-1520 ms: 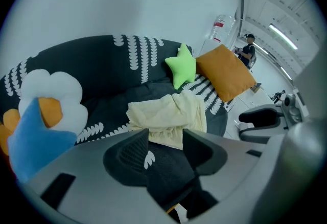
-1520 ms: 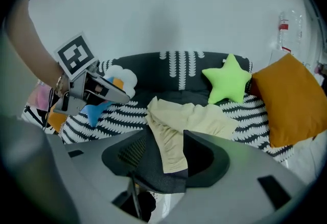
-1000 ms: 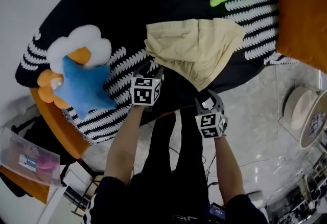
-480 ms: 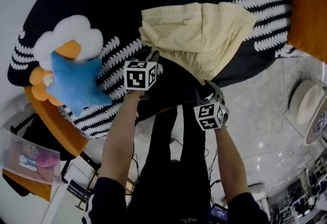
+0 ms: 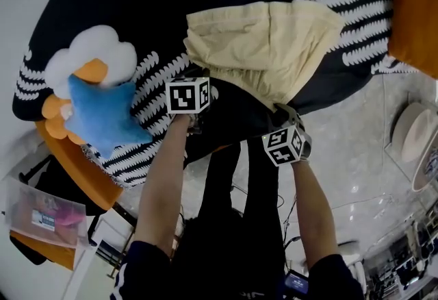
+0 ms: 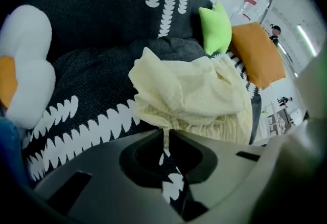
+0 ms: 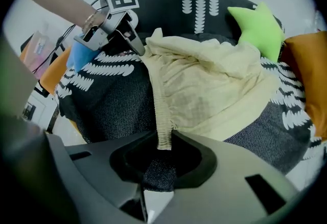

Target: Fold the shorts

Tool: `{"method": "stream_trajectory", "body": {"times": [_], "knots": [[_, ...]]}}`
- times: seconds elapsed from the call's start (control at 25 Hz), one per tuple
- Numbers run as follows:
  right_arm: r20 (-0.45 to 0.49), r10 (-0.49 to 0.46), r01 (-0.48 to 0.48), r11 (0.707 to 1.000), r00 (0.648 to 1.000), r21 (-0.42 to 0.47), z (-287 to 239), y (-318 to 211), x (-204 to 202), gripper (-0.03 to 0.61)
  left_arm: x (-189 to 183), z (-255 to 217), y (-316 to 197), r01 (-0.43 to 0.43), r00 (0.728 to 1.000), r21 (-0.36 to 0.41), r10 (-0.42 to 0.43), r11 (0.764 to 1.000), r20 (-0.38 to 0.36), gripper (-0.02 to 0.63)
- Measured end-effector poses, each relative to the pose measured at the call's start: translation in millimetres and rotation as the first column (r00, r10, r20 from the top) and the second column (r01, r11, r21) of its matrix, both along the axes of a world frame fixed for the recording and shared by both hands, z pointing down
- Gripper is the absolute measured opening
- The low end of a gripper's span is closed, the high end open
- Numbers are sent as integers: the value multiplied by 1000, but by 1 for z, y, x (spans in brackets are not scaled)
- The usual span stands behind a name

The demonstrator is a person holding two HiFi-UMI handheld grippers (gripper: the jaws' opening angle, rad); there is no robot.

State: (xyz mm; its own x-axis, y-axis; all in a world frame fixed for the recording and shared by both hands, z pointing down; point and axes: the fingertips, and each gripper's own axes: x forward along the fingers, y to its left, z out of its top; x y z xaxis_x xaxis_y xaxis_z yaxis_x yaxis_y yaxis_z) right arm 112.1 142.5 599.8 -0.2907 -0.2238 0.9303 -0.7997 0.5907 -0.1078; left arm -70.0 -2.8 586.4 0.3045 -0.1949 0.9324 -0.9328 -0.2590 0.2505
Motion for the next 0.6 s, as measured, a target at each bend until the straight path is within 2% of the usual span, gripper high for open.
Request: {"method": "stream_trajectory", "body": {"times": [0.24, 0.4, 0.6], "knots": [[-9, -18, 18, 1000, 1000, 19, -23, 1, 1, 87, -5, -21, 9, 42, 999, -4, -42, 999, -21, 34], [-28, -40, 41, 999, 999, 32, -43, 8, 7, 84, -5, -38, 31, 40, 999, -4, -40, 999, 4, 34], [-55, -69, 71, 997, 996, 31, -61, 12, 10, 84, -11, -58, 49, 115, 993, -21, -116, 993, -17, 34]]}}
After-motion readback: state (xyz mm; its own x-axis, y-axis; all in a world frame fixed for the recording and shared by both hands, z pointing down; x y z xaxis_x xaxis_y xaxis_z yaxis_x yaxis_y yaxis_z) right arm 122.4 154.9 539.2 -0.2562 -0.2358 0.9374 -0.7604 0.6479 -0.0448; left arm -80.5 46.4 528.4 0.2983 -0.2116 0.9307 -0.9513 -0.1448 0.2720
